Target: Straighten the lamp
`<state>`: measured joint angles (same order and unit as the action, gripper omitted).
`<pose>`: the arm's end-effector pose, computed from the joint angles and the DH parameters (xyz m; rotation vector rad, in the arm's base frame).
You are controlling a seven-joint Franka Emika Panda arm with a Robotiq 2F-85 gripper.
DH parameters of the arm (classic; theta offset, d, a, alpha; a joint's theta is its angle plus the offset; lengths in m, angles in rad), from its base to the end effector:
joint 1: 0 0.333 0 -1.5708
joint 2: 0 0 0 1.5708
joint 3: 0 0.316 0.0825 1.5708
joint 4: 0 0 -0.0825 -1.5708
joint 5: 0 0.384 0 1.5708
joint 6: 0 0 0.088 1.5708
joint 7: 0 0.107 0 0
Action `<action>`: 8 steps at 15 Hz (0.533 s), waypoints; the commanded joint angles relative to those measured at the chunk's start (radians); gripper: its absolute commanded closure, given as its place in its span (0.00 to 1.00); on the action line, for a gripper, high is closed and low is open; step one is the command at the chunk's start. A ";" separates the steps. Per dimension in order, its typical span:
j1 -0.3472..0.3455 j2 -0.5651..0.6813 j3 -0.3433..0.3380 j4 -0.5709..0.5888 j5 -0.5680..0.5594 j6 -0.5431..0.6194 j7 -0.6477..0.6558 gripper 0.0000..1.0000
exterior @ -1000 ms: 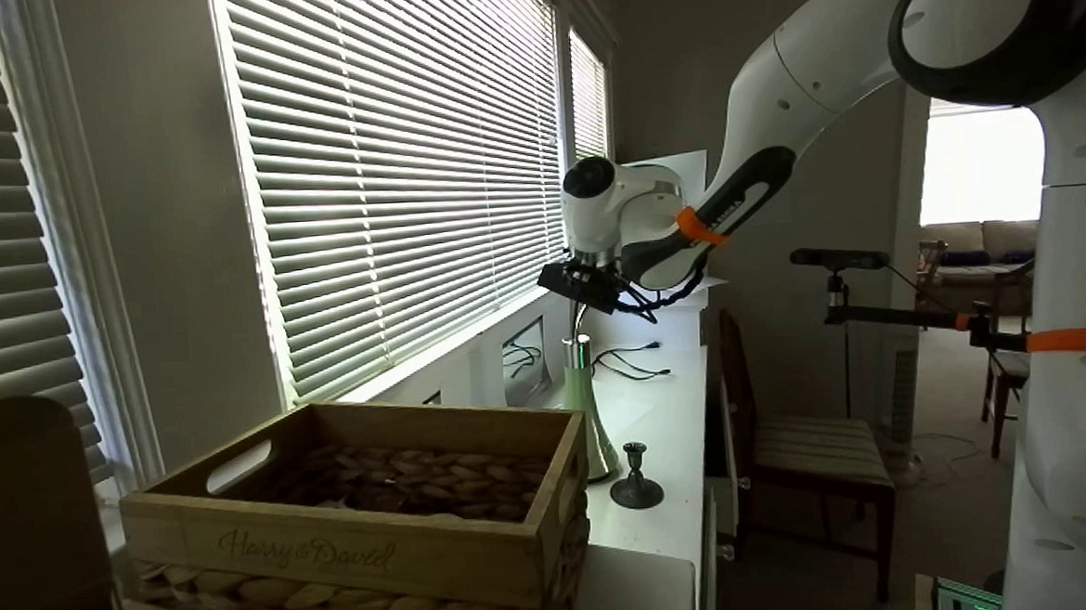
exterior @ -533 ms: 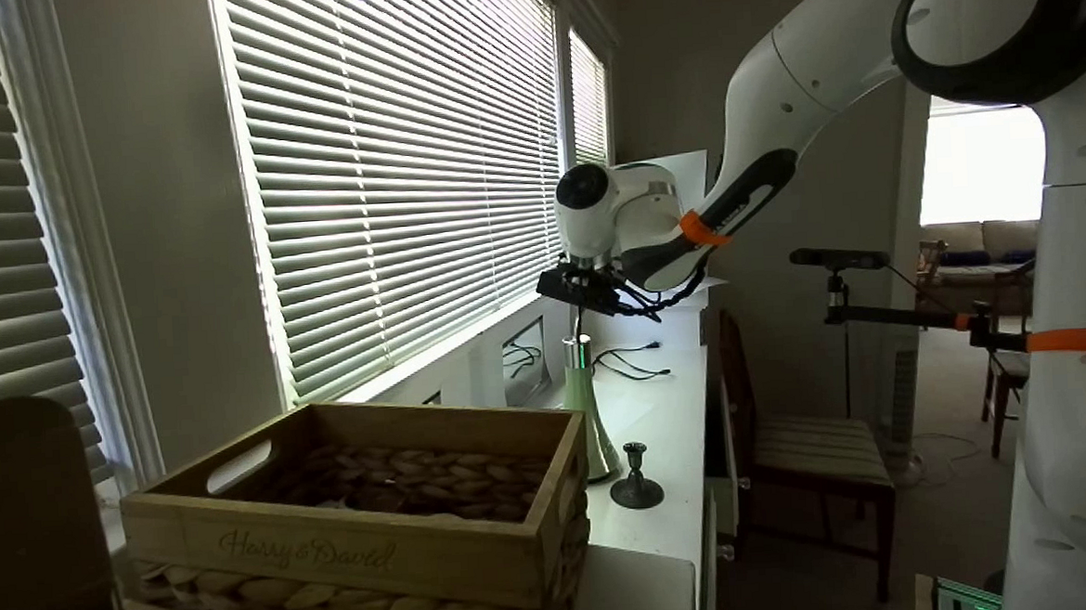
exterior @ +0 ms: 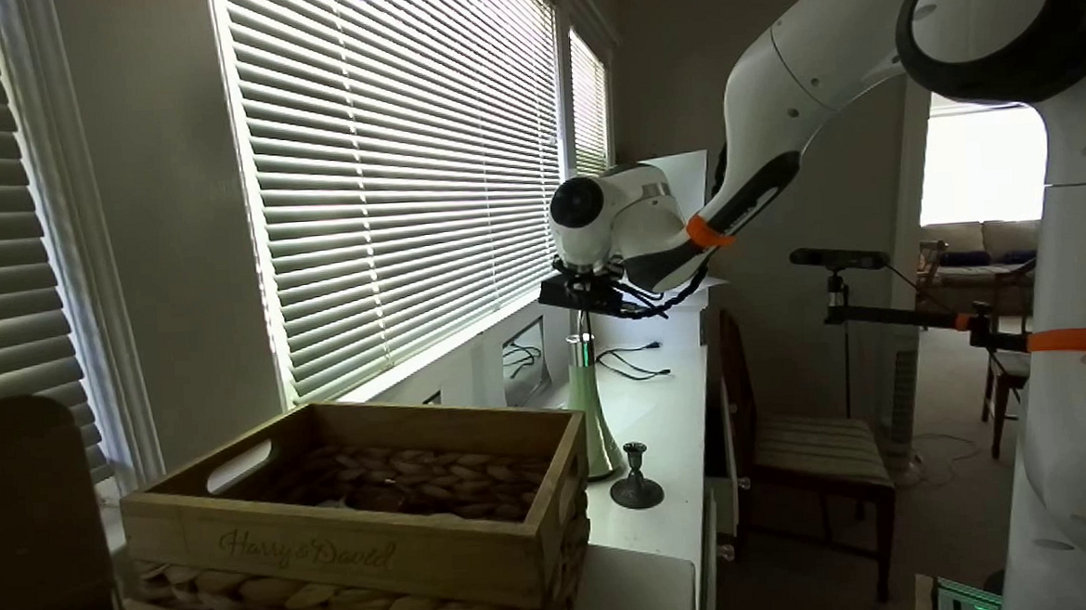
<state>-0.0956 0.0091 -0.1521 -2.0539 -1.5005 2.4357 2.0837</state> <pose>0.5664 -0.1455 0.4739 1.8758 -1.3632 1.3981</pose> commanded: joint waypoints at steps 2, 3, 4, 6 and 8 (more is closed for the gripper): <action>-0.006 -0.038 0.017 -0.009 -0.103 -0.045 0.052 0.70; -0.006 -0.038 0.017 -0.010 -0.099 -0.043 0.055 0.59; -0.006 -0.043 0.018 -0.008 -0.081 -0.049 0.034 0.53; -0.007 -0.064 0.016 -0.017 0.021 -0.025 -0.029 0.38; -0.004 -0.096 0.014 -0.042 0.195 0.011 -0.140 0.22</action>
<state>-0.0956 -0.0326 -0.1466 -2.0482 -1.4863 2.4102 2.0583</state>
